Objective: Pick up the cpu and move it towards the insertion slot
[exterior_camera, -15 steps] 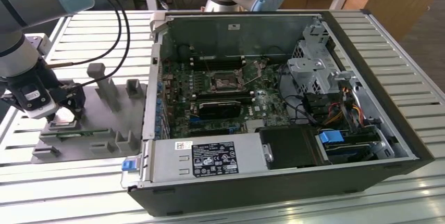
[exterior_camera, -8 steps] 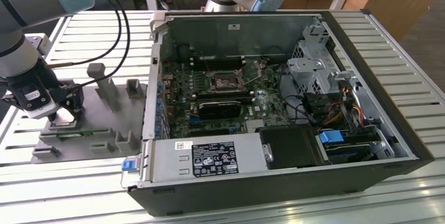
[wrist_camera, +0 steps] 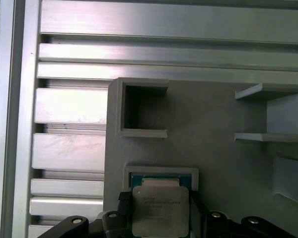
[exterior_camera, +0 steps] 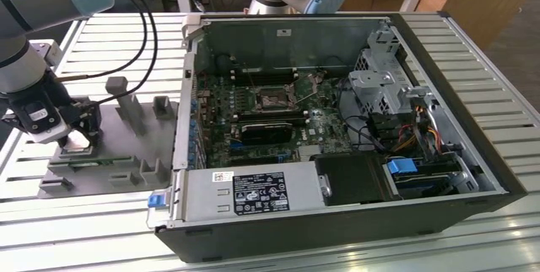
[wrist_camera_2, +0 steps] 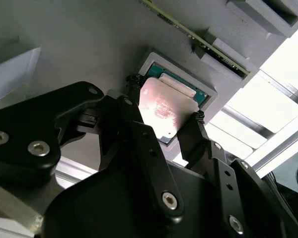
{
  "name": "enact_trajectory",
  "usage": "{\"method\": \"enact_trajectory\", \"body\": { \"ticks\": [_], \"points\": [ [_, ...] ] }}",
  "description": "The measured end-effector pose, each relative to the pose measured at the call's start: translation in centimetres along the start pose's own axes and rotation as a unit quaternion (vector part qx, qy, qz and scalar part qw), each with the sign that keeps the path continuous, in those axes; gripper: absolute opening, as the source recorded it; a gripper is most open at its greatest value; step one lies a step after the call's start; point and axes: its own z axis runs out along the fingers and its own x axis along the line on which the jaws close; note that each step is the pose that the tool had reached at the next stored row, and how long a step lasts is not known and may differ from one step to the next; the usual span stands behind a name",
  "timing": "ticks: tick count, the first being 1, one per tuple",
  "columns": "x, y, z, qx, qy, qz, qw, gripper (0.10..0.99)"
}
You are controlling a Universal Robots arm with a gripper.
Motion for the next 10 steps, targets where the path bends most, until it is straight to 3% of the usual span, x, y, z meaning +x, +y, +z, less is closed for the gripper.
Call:
{"method": "enact_trajectory", "body": {
  "ticks": [10],
  "points": [
    [0.0,0.09,-2.28,0.0,0.0002,0.0,1.0,0.541]
  ]
}}
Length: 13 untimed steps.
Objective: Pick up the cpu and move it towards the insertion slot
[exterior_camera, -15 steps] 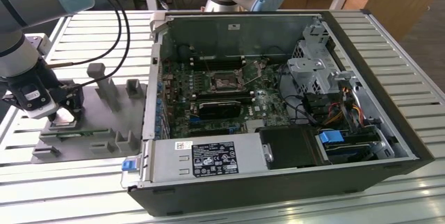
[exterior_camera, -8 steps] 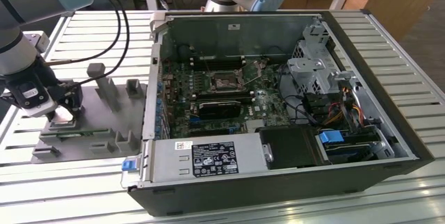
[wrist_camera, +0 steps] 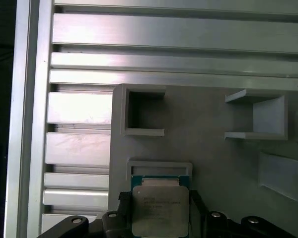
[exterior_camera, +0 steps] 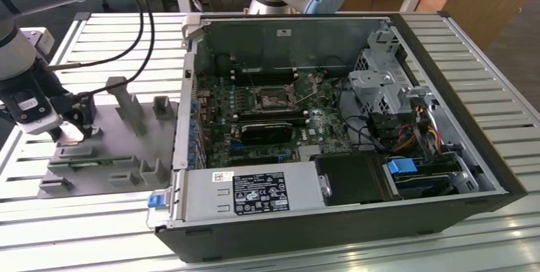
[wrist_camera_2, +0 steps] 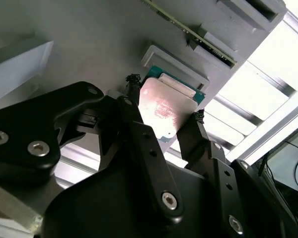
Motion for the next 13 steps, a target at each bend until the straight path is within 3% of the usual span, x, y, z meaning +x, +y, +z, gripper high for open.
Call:
{"method": "enact_trajectory", "body": {
  "ticks": [13],
  "points": [
    [-0.01,0.1,-2.6,0.0,-0.0001,0.0,1.0,0.541]
  ]
}}
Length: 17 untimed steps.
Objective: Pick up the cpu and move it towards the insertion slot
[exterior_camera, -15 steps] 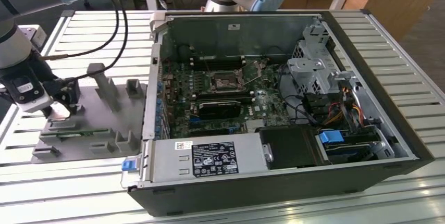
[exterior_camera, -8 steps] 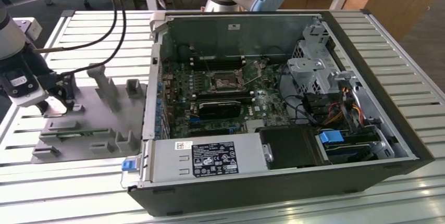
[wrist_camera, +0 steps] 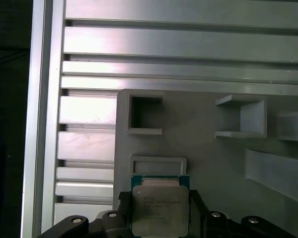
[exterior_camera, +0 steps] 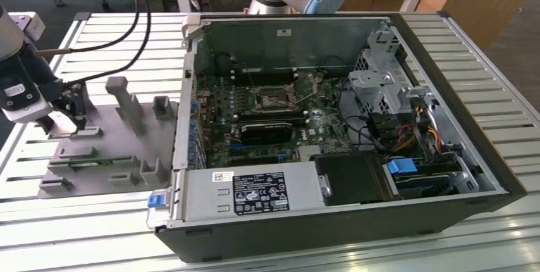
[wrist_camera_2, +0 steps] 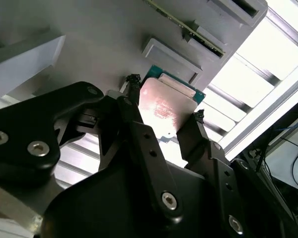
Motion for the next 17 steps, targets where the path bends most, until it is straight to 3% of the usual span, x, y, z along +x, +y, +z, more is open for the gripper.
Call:
{"method": "enact_trajectory", "body": {
  "ticks": [17],
  "points": [
    [-0.02,0.13,-3.44,0.0,-0.0003,0.0,1.0,0.541]
  ]
}}
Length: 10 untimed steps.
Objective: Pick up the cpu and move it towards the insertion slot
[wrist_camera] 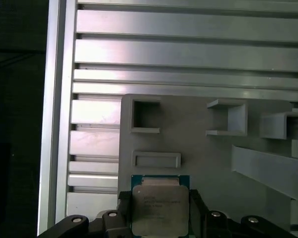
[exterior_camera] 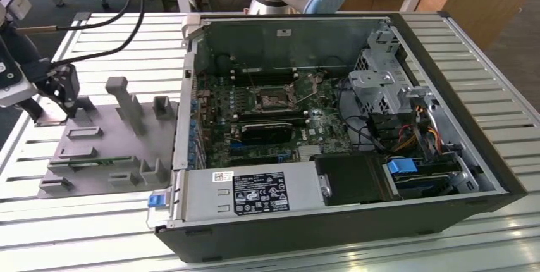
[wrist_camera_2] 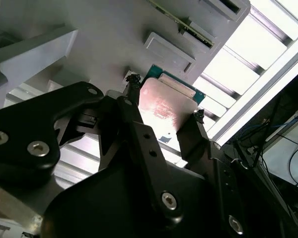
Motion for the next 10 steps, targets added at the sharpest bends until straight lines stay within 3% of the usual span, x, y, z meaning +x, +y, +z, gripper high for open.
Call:
{"method": "enact_trajectory", "body": {
  "ticks": [10],
  "points": [
    [-0.01,0.08,-2.14,0.0,-0.0005,0.0,1.0,0.541]
  ]
}}
